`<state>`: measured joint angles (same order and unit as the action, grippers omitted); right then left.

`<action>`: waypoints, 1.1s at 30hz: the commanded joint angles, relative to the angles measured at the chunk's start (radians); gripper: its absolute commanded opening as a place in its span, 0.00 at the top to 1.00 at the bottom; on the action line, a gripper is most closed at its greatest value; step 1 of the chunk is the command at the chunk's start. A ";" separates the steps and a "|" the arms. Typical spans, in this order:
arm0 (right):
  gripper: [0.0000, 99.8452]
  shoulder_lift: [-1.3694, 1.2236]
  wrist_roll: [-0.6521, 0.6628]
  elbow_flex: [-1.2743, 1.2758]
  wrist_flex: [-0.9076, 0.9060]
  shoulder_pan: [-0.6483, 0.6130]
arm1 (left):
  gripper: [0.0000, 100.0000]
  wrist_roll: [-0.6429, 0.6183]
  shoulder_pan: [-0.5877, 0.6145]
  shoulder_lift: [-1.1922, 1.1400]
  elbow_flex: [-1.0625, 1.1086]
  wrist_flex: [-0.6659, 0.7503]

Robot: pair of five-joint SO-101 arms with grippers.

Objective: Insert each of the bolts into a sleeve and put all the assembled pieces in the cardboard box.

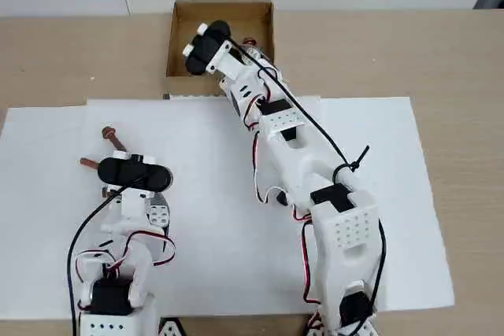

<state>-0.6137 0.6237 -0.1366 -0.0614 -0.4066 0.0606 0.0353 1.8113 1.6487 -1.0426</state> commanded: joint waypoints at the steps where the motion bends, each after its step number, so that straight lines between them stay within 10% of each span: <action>1: 0.91 0.027 0.011 -0.069 -0.035 -0.004 | 0.99 -0.002 0.003 0.008 -0.005 0.021; 15: 0.93 0.099 0.011 -0.084 -0.059 0.001 | 0.99 -0.002 0.003 0.008 -0.005 0.021; 33: 1.00 0.490 -0.052 -0.087 -0.641 0.002 | 0.99 -0.002 0.003 0.008 -0.005 0.021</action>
<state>-0.2271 0.6191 -0.1611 -0.6260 -0.4081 0.0606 0.0353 1.8113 1.6487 -1.0426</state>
